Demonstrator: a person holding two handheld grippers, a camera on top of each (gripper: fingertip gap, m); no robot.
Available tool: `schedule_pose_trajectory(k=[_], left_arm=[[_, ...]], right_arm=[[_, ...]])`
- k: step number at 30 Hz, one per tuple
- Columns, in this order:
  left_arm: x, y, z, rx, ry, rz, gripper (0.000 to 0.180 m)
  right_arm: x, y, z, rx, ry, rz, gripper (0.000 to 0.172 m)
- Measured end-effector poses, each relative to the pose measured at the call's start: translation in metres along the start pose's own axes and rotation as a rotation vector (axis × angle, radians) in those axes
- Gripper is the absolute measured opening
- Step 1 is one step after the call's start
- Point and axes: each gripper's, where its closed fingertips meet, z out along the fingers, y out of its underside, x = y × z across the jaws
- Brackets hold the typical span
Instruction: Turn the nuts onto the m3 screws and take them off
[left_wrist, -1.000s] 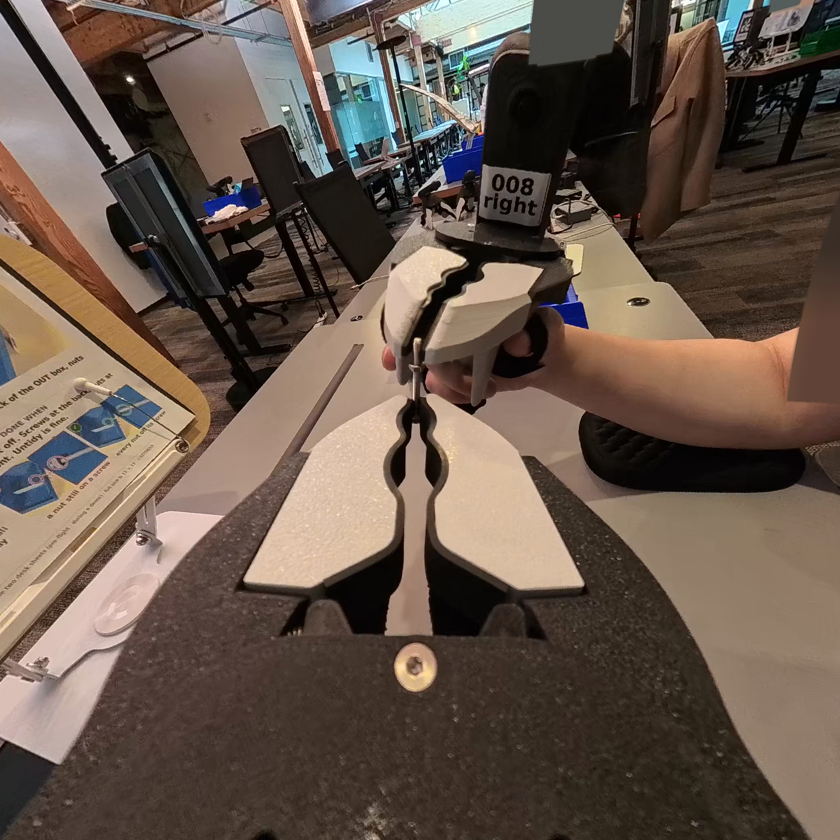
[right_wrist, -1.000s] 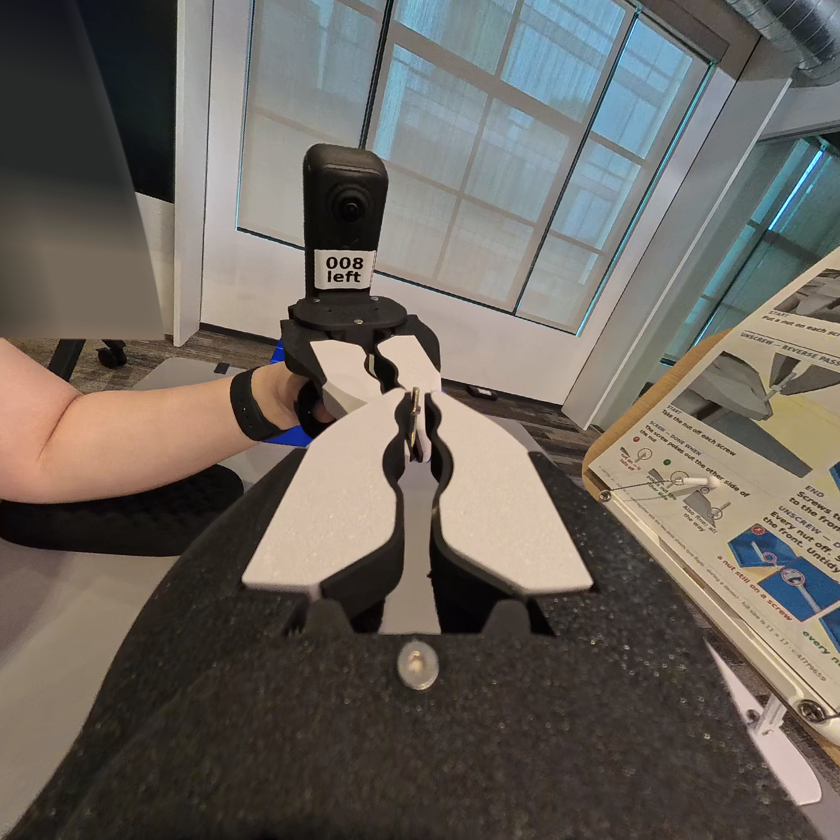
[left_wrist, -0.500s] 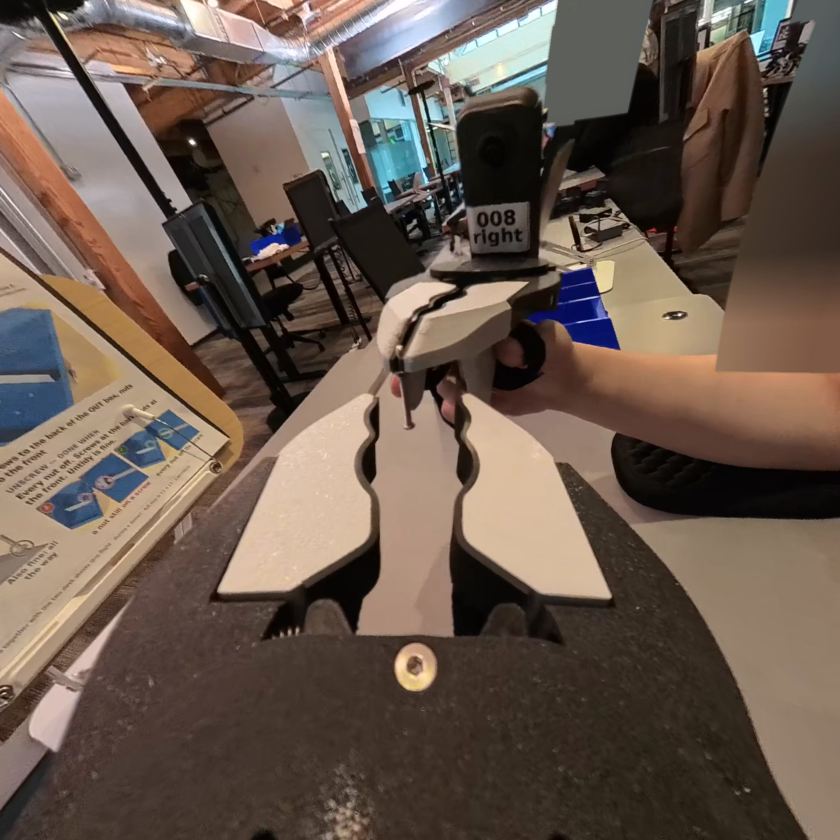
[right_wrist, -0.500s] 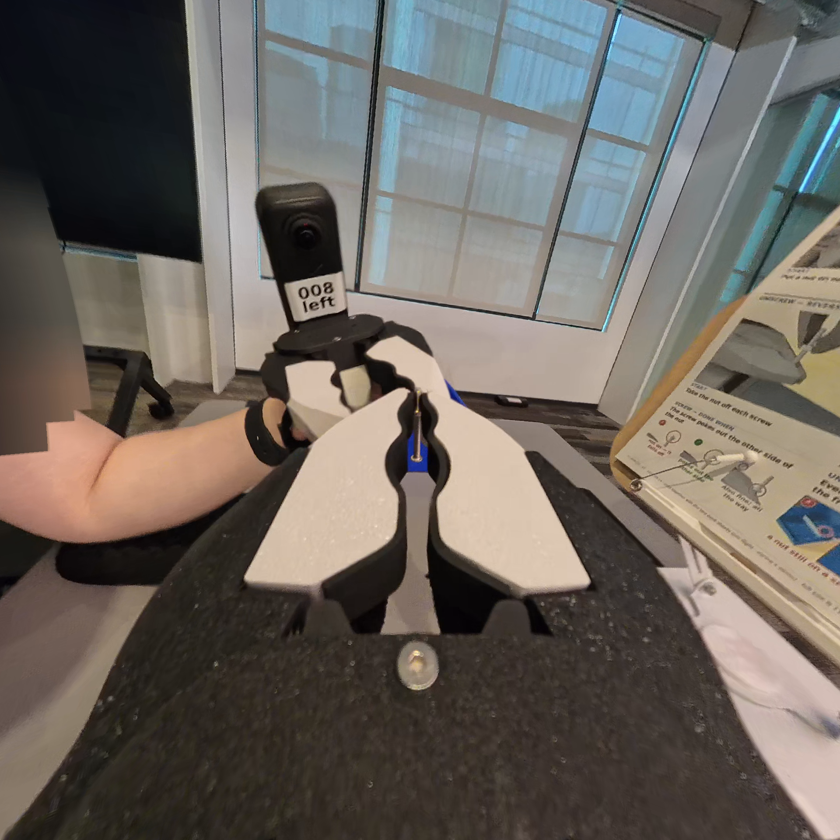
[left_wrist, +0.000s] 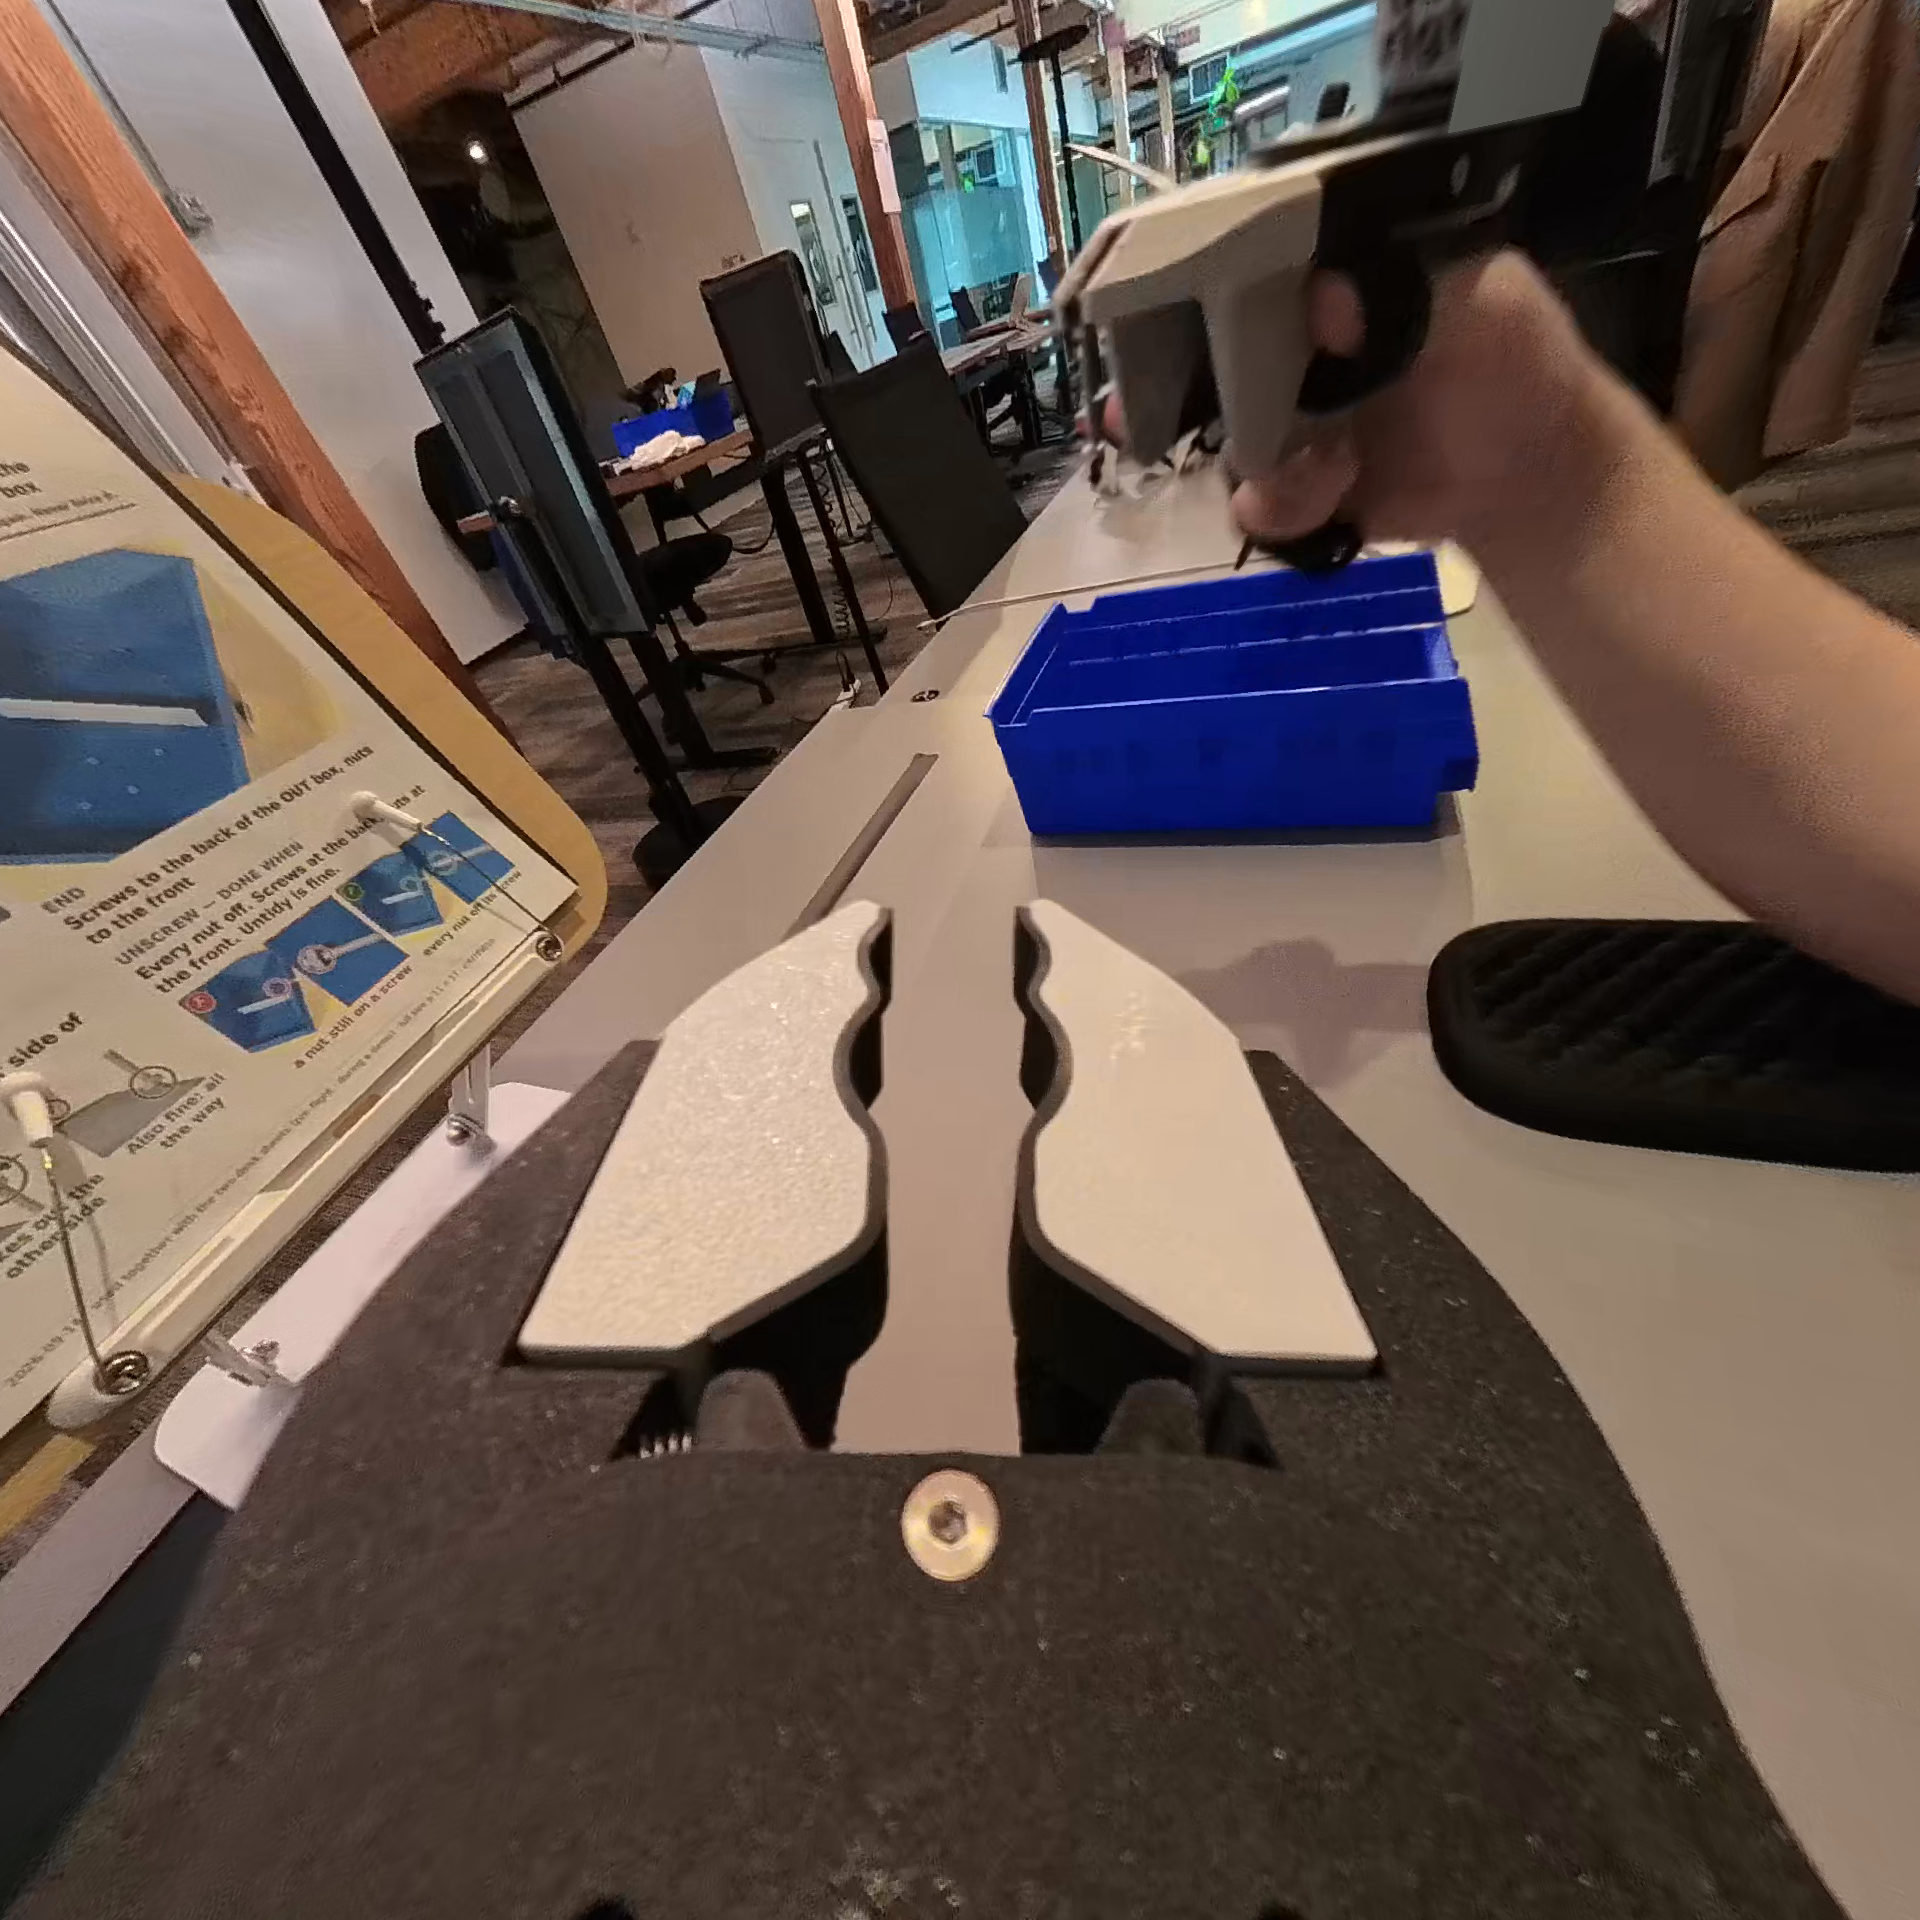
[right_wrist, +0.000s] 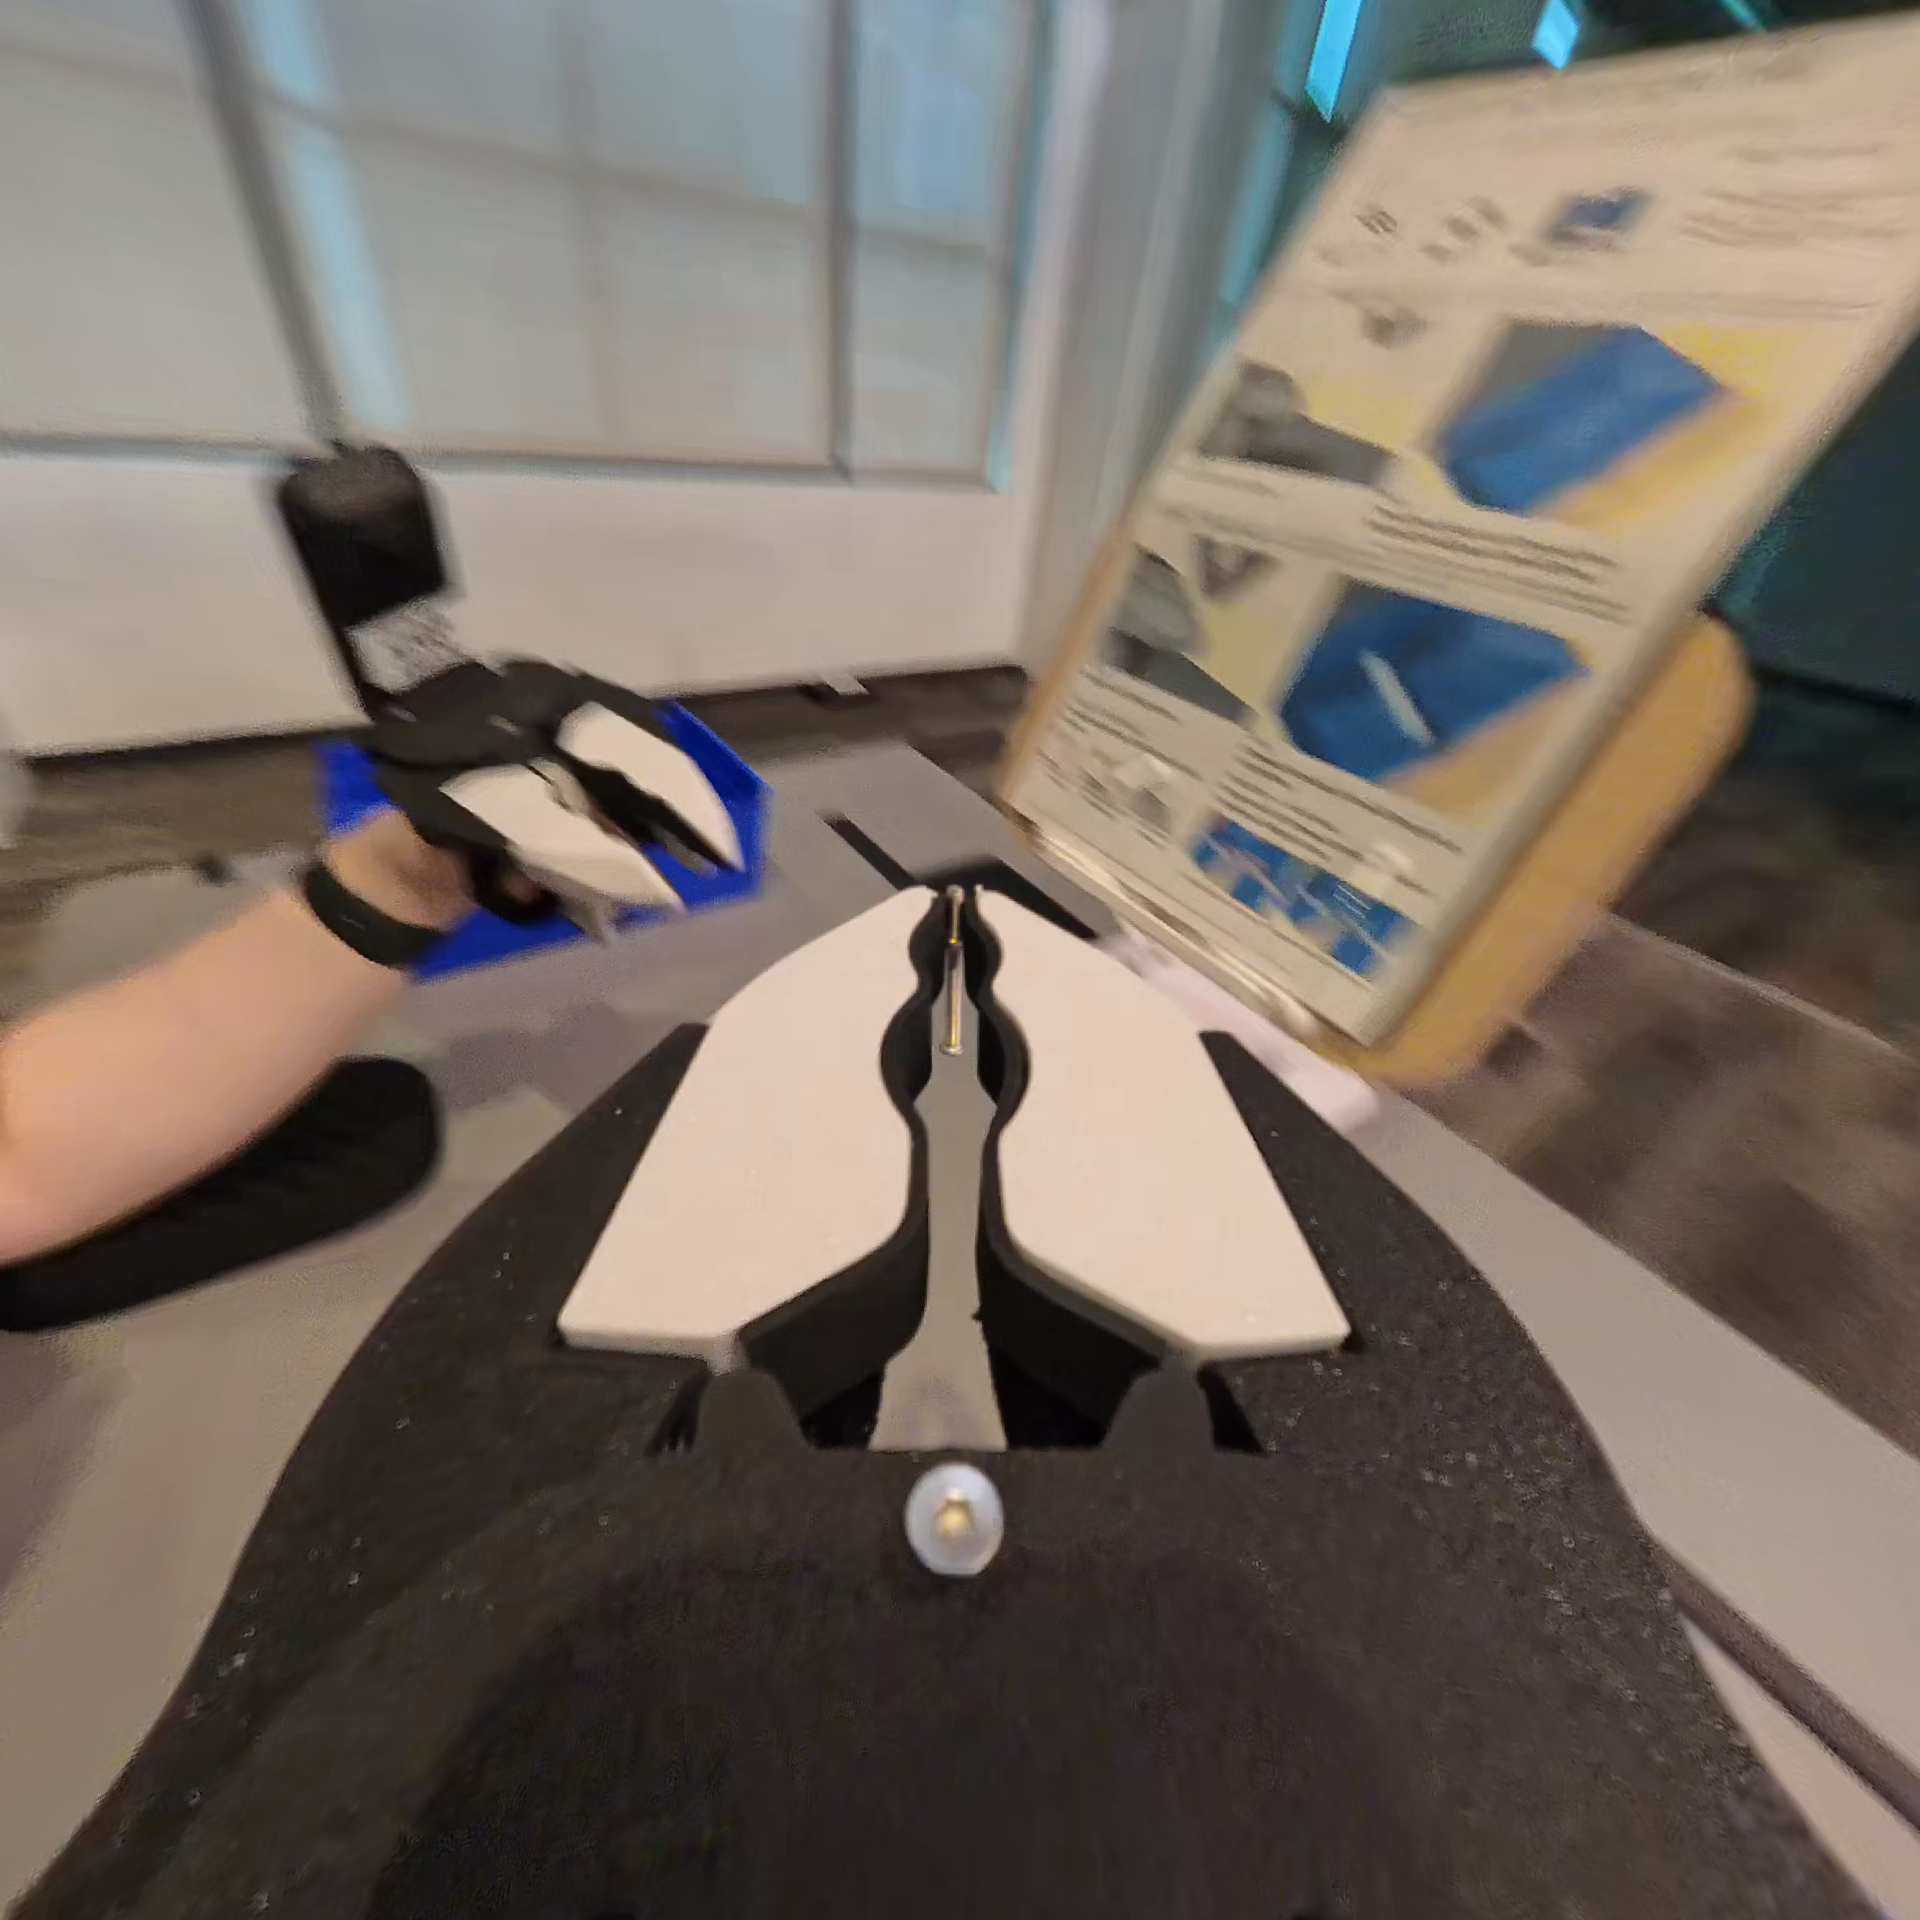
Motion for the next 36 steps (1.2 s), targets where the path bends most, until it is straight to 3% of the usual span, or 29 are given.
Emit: schedule_pose_trajectory(k=[4,8,11,14,20,27,36], left_arm=[[0.001,-0.004,0.001,0.010,0.007,-0.035,0.016],[0.000,-0.001,0.005,-0.031,-0.029,-0.010,0.017],[-0.001,-0.007,0.008,-0.007,-0.060,-0.019,0.017],[0.001,-0.014,0.009,0.001,-0.071,-0.055,0.017],[0.004,-0.026,0.008,0.029,-0.111,-0.117,0.017],[0.005,-0.044,-0.003,0.096,-0.121,-0.149,0.018],[0.008,-0.043,0.000,0.061,-0.120,-0.138,0.019]], right_arm=[[0.082,0.031,-0.086,-0.314,0.295,0.099,0.003],[0.152,0.107,-0.162,-0.657,0.472,0.339,0.003],[0.181,0.171,-0.195,-0.841,0.549,0.491,0.003],[0.187,0.224,-0.208,-1.017,0.528,0.566,0.003],[0.200,0.277,-0.204,-1.093,0.485,0.699,0.003],[0.214,0.304,-0.197,-1.147,0.479,0.686,0.003],[0.218,0.332,-0.187,-1.198,0.434,0.661,0.003]])
